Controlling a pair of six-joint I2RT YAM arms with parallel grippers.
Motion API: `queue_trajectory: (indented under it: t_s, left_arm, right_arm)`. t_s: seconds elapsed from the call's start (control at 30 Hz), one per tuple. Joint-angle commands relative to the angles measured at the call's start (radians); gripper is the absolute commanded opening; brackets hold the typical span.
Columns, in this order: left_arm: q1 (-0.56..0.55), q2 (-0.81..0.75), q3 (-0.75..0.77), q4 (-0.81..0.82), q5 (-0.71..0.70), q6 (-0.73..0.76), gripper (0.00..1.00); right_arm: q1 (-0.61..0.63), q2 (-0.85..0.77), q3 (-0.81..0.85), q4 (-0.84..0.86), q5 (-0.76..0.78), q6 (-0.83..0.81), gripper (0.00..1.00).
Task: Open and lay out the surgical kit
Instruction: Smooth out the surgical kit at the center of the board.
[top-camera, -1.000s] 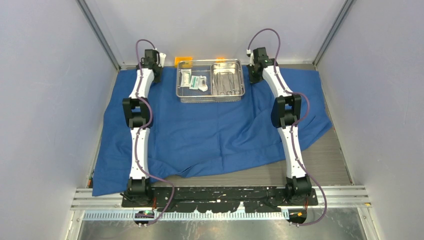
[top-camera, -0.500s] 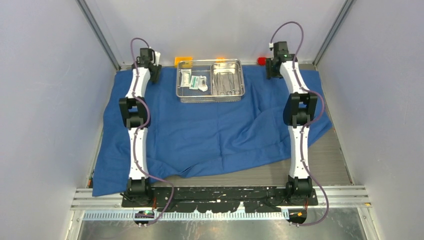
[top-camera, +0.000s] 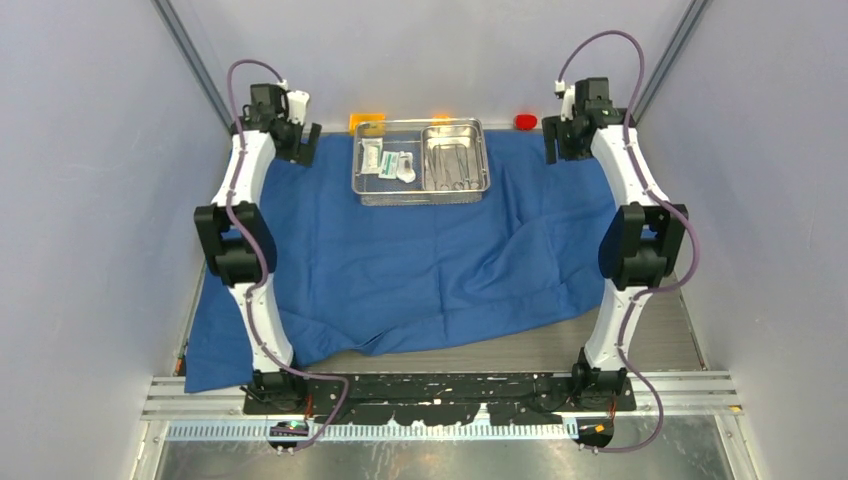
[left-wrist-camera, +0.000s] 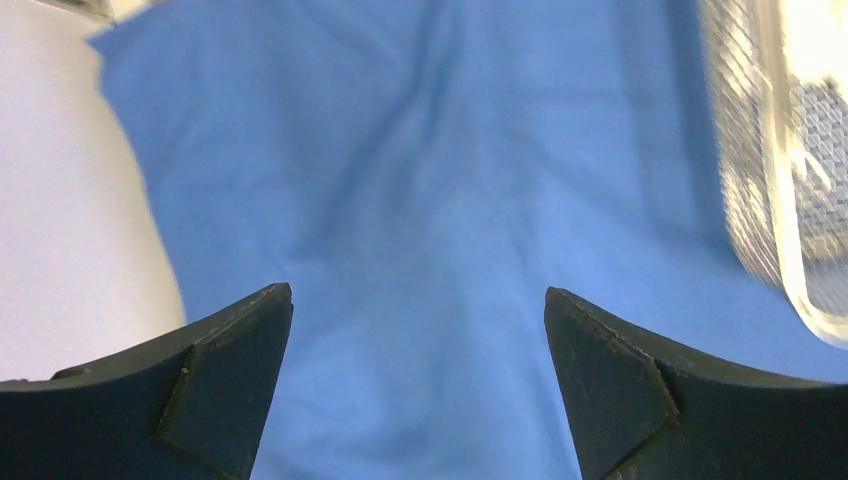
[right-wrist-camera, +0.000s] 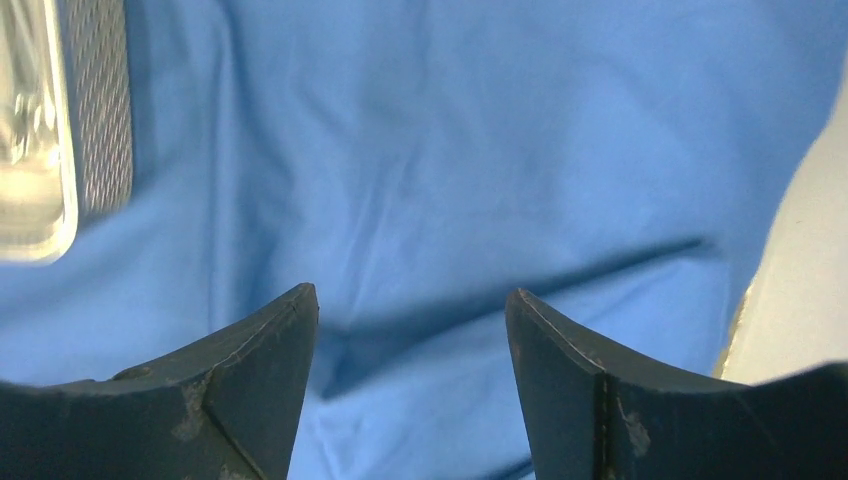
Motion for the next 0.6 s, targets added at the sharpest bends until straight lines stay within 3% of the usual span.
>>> queue_trajectory:
  t_s: [0.0,0.13,0.3,0.57]
  left_arm:
    - [0.020,-0.272,-0.290,0.035,0.300,0.112,1.00]
    - [0.023,-0.487,-0.580,-0.005,0.485,0.336,1.00]
    - [0.017,-0.652,-0.820,-0.069,0.536,0.502,1.00]
    - [-0.037,-0.689,-0.912,-0.148,0.475,0.576,1.00]
  right_arm:
    - [0.002,-0.160,-0.201,-0.001,-0.155,-0.121,0.74]
    - [0.002,-0.243,-0.342,-0.062,-0.250,-0.216,0.79]
    - [0.002,-0.327,-0.472,-0.049,-0.221,-0.284,0.80]
    - [0.002,-0.258,-0.440,-0.013,-0.205,-0.307,0.80]
